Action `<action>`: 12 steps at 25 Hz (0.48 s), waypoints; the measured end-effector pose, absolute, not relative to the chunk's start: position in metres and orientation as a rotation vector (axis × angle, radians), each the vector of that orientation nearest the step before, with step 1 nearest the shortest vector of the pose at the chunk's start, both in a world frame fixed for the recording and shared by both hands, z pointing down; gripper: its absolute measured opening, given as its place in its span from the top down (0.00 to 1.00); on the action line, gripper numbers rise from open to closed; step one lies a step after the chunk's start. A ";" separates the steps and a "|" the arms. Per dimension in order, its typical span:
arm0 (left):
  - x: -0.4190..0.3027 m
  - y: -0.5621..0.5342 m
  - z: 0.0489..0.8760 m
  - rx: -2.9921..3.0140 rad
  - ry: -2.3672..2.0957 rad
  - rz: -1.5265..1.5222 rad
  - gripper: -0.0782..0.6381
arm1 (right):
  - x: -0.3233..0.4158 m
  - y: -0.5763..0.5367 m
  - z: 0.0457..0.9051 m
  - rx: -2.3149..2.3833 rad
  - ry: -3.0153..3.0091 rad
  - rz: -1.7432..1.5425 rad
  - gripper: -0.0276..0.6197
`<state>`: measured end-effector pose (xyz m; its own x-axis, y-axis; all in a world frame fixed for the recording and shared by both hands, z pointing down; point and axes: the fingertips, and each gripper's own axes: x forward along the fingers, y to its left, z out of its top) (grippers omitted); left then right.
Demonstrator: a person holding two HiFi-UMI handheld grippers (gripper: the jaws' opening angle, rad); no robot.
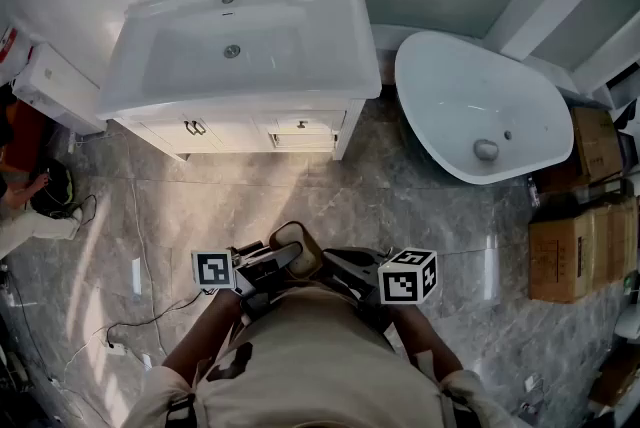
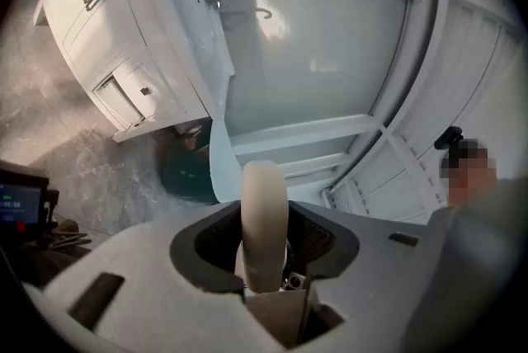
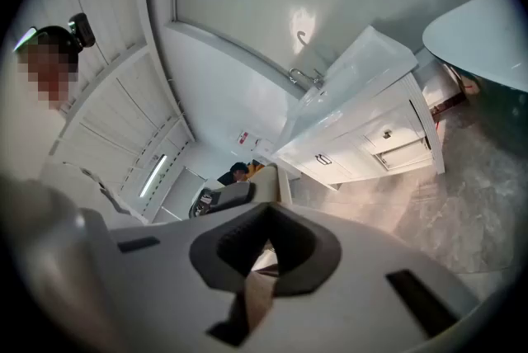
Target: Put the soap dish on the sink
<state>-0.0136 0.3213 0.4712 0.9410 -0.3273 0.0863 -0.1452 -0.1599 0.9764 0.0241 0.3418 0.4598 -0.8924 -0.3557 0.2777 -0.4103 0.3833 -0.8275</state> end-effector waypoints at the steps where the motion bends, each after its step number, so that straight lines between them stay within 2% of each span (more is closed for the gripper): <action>1: -0.013 0.329 0.473 1.739 -0.372 -0.138 0.66 | 0.024 0.347 0.458 0.709 -2.569 1.551 0.94; 12: -0.037 0.368 0.474 1.752 -0.367 -0.120 0.66 | -0.001 0.371 0.460 0.679 -2.525 1.526 0.94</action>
<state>-0.0366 0.3679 0.4737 0.9433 -0.3096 0.1195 -0.1788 -0.1707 0.9690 -0.0010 0.3708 0.4598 -0.8934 -0.3154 0.3199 -0.4299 0.3934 -0.8127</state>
